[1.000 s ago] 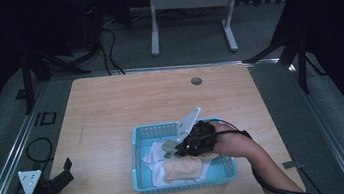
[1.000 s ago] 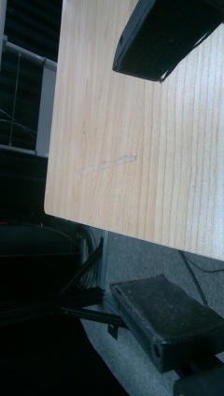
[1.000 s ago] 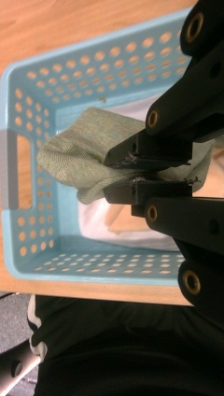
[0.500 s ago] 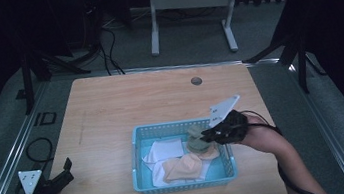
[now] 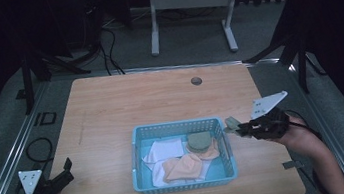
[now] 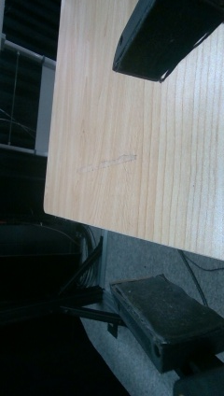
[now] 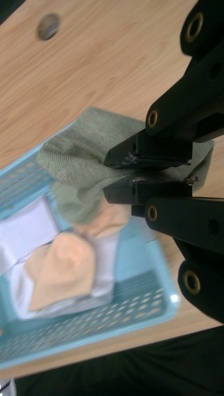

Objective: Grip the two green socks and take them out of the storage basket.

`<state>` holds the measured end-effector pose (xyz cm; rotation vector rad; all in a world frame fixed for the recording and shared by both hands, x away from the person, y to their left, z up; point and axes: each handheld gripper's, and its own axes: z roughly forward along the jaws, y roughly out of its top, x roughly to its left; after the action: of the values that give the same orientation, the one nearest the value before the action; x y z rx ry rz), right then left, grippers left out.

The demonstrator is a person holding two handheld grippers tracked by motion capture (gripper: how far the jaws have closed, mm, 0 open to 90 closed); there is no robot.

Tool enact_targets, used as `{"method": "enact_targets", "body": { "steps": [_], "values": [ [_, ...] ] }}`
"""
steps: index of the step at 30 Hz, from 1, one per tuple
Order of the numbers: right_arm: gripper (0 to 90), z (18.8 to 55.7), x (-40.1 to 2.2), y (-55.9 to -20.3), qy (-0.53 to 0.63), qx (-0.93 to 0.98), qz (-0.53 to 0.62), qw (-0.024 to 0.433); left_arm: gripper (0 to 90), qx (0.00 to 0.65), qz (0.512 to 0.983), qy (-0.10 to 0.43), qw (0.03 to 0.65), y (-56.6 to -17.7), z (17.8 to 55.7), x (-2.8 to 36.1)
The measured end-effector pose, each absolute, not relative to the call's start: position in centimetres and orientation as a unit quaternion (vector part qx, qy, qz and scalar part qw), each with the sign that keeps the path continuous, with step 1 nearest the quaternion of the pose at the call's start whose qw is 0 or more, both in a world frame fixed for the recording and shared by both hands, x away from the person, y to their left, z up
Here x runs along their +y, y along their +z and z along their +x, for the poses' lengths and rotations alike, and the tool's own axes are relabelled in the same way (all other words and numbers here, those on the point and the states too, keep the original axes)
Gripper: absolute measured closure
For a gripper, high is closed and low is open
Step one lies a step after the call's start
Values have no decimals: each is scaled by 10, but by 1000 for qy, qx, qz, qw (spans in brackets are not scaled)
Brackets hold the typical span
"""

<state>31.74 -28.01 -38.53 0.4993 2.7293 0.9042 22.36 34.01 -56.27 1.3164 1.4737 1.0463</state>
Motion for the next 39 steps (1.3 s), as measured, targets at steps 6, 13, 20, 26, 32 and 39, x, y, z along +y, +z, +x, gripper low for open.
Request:
{"method": "enact_targets", "body": {
  "steps": [6, 13, 20, 26, 32, 39],
  "values": [
    [825, 315, -309, -400, 300, 925, 206, 110, 5, 593, 530, 421, 437, -563, 224, 340],
    [825, 311, -330, -425, 300, 919, 236, 100, 5, 592, 530, 421, 438, -563, 224, 340],
    [823, 310, -342, -459, 299, 917, 250, 85, 5, 593, 529, 421, 437, -563, 224, 340],
    [822, 308, -347, -484, 295, 915, 265, 70, 5, 593, 529, 421, 437, -563, 224, 340],
    [817, 304, -348, -509, 280, 920, 268, 58, 5, 593, 529, 422, 438, -563, 223, 340],
    [810, 300, -347, -526, 284, 918, 275, 30, 5, 593, 528, 422, 438, -563, 223, 340]
  ]
}}
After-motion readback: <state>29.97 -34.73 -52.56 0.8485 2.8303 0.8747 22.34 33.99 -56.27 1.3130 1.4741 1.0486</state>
